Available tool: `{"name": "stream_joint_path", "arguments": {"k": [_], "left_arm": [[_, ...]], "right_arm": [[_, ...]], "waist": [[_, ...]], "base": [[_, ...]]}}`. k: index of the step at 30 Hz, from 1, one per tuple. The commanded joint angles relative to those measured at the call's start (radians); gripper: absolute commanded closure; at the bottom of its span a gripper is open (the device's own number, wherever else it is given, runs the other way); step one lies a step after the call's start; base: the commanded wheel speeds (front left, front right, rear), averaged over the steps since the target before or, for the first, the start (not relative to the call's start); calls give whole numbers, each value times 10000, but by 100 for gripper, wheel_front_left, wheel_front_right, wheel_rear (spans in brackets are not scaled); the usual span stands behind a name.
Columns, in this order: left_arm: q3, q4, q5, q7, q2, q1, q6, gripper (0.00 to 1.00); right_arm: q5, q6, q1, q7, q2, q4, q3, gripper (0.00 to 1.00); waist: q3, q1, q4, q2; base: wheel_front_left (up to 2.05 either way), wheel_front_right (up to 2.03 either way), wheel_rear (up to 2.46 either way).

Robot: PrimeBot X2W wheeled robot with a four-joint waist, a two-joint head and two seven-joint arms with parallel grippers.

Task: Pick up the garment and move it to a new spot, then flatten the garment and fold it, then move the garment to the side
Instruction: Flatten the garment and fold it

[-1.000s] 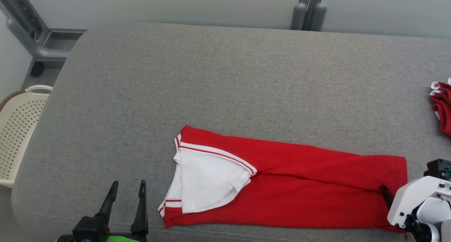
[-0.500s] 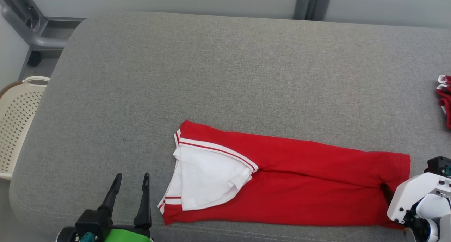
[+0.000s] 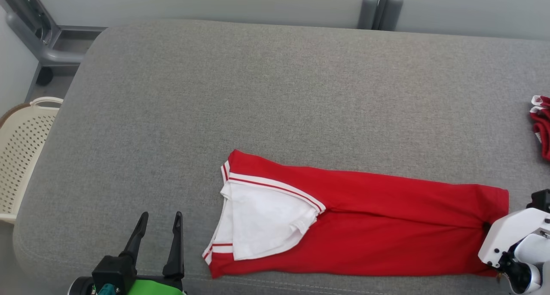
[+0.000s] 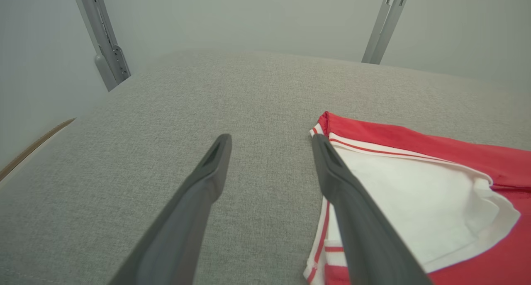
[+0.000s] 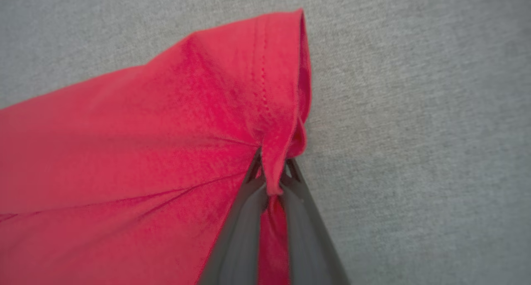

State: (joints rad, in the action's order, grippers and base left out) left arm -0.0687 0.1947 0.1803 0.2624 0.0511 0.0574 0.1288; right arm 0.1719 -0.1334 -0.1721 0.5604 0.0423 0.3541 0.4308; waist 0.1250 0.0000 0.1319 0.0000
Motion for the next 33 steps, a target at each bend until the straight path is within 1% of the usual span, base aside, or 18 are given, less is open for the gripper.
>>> {"name": "stream_joint_path", "arguments": {"k": [1, 8, 9, 18, 22, 24, 27, 29, 33], "left_arm": [[-10, -21, -69, 32, 36, 114, 22, 0], [-32, 20, -65, 32, 64, 260, 24, 0], [-32, 20, -65, 32, 64, 260, 24, 0], [-7, -38, -83, 32, 80, 450, 22, 0], [-29, -48, -77, 32, 79, 456, 22, 0], [-44, -28, -64, 32, 79, 442, 23, 0], [-50, 24, -52, 32, 77, 442, 23, 0], [-49, 47, -39, 32, 74, 444, 23, 0], [-50, 71, -8, 32, 67, 460, 23, 0]], "right_arm": [[-144, 49, -78, -90, 130, 49, 364, 100], [-237, 40, -157, -34, 118, -412, 1249, 100], [-237, 40, -157, -34, 118, -412, 1249, 100], [-512, 38, -240, 210, 111, -1405, 2531, 100], [-733, 37, -266, 466, 98, -1911, 2751, 100], [-806, 37, -219, 620, 100, -2133, 2639, 100], [-583, 34, -13, 934, 88, -2401, 2070, 100], [-324, 34, 136, 1140, 88, -2571, 1530, 100], [265, 30, 443, 1547, 91, -2858, 132, 100]], "waist": [[-123, 0, -88, 0], [-425, 0, -217, 0], [-425, 0, -217, 0], [-646, 0, -350, 0], [-703, 0, -369, 0], [-740, 0, -367, 0], [-821, 0, -359, 0], [-878, 0, -348, 0], [-989, 0, -310, 0]], "base": [[0, 0, 0], [0, 0, 0], [0, 0, 0], [0, 0, 0], [0, 0, 0], [0, 0, 0], [0, 0, 0], [0, 0, 0], [0, 0, 0]]}}
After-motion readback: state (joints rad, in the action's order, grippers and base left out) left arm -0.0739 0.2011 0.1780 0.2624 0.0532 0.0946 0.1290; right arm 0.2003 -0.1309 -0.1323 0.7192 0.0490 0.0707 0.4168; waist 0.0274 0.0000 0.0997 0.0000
